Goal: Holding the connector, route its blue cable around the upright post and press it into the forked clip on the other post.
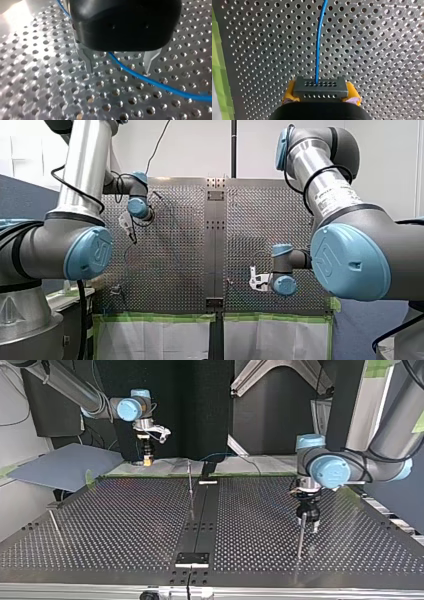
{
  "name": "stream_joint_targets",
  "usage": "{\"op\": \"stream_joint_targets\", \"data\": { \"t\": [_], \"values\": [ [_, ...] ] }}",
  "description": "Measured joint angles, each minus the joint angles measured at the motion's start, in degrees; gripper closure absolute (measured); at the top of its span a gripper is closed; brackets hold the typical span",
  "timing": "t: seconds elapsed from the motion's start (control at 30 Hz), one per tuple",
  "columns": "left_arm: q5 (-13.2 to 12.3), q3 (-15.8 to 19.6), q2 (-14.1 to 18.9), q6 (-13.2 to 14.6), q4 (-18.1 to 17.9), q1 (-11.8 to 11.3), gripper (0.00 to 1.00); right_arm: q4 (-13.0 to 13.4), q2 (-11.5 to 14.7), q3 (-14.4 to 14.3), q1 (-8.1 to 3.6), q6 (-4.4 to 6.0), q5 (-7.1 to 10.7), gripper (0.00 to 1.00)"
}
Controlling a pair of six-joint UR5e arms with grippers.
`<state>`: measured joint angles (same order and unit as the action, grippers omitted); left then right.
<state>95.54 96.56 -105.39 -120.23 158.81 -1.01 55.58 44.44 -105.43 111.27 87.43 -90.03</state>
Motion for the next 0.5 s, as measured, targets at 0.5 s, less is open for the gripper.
{"op": "stream_joint_targets", "data": {
  "t": [0.5],
  "values": [
    [-4.16, 0.08, 0.08, -7.21, 1.11, -0.29, 0.0, -0.11, -0.05, -0.08, 0.23, -0.56, 0.02, 0.99]
  ]
}}
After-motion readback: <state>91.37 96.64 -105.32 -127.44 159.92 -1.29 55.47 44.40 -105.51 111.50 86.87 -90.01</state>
